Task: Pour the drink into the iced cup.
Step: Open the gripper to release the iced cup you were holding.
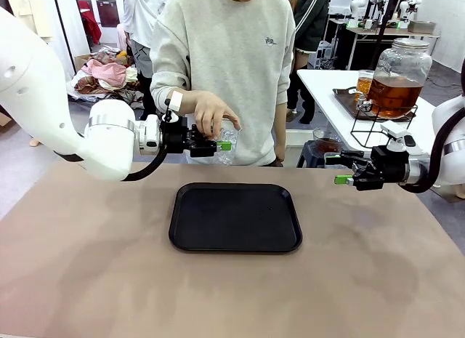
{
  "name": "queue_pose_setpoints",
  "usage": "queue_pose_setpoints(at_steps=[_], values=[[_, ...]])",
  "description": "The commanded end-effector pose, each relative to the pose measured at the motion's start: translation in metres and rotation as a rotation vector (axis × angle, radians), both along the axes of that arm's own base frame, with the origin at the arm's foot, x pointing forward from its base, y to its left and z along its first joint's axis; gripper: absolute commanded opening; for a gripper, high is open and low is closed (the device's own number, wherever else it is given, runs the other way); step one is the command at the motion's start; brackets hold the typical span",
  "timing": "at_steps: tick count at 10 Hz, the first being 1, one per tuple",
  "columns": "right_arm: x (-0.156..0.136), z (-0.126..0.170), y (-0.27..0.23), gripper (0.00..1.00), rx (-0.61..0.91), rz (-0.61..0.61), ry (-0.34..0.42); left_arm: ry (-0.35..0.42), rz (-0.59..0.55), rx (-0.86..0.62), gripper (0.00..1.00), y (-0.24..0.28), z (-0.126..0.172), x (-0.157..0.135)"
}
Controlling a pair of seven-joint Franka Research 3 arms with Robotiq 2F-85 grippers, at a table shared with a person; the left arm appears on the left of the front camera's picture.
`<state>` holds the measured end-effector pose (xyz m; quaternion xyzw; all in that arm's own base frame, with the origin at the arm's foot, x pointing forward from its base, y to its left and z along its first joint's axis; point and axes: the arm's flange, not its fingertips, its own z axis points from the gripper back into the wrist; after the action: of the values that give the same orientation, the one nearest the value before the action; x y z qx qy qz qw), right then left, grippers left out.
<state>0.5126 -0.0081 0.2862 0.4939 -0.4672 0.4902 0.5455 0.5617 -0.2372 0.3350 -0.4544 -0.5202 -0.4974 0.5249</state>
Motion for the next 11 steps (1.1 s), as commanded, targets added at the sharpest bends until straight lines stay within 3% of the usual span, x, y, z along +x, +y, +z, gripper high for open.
queue_pose_setpoints(at_steps=[1, 11], values=[[0.0015, 0.0029, 0.0005, 1.00, -0.008, -0.003, -0.004, -0.013, 0.005, -0.011, 0.62, -0.0021, 0.0020, -0.0004], [0.0015, 0.0029, 0.0005, 1.00, -0.008, -0.003, -0.004, -0.013, 0.005, -0.011, 0.62, -0.0021, 0.0020, -0.0004]])
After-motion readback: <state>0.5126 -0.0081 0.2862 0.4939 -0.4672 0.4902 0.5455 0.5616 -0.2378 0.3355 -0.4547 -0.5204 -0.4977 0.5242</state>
